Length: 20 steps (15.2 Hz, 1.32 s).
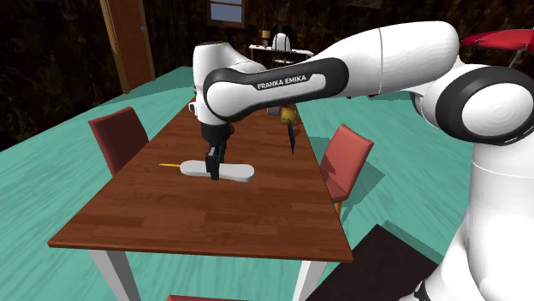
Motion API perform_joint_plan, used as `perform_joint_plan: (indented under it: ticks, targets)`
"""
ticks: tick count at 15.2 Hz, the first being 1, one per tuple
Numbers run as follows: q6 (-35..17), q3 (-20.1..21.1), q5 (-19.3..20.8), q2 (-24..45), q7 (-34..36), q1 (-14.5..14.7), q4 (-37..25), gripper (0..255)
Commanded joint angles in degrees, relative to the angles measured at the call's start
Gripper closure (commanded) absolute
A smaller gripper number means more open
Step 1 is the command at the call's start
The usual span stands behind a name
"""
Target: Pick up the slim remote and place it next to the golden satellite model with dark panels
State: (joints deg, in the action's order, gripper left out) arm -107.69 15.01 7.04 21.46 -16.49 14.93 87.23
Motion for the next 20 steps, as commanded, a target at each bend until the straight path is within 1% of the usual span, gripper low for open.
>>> perform_joint_plan:
  ticks: [1,9,14,20]
  targets:
    - [1.66,0.06,-0.1,-0.22,-0.08,0.06,-1.44,255]
    - [7.46,0.19,-0.28,-0.46,-0.38,0.34,-7.04,255]
    - [6.85,-1.61,-1.13,-1.57,-6.49,-4.06,-5.63,255]
    - [7.01,-3.87,-1.8,-0.99,-13.72,-8.96,-6.69,255]
